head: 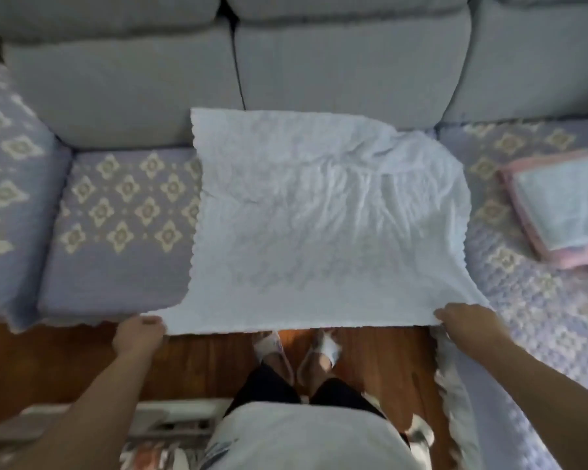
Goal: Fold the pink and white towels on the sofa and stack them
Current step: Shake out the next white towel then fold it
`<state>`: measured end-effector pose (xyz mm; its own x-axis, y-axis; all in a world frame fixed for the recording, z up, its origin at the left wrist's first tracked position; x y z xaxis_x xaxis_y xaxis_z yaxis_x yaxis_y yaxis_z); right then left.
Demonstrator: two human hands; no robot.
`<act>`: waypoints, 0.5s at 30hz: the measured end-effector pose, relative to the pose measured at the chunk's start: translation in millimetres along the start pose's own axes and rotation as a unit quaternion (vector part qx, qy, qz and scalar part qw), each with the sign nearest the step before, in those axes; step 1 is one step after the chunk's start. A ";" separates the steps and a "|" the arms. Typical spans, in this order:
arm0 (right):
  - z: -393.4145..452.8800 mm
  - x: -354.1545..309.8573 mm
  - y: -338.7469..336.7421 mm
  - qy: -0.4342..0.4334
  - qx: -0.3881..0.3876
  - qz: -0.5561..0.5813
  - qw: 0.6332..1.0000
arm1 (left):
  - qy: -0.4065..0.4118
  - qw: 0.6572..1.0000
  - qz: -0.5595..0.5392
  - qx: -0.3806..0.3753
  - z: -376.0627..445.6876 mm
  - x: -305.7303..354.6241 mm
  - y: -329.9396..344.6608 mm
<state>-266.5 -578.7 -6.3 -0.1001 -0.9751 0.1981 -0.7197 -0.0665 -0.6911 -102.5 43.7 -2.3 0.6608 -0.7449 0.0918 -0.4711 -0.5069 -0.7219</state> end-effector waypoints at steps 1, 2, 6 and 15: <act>-3.3 -5.3 7.6 0.000 -0.023 -0.008 1.000 | 0.010 1.000 0.020 -0.002 -4.4 -1.3 6.0; -6.3 -11.3 14.4 -0.003 -0.047 0.000 0.999 | 0.017 1.000 0.020 -0.003 -9.6 -3.5 12.0; -21.2 -30.5 26.8 -0.083 0.004 0.011 0.996 | -0.011 1.000 -0.019 0.011 -22.3 -32.2 30.4; -53.7 -26.9 7.6 0.061 -0.061 -0.136 0.987 | -0.056 0.997 0.021 0.053 -31.5 -45.9 17.8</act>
<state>-306.2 -541.6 20.4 0.0322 -0.8910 0.4528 -0.8080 -0.2899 -0.5129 -159.6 55.2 2.3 0.7061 -0.7080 -0.0135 -0.4392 -0.4228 -0.7927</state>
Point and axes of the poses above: each hand's wrist, its own z-axis towards the middle knuckle, its own y-axis out of the palm, x = y × z, the point moved 4 cm from there along z, towards the middle knuckle, and after that the axes turned 6 degrees about -x, right-handed, at the moved point
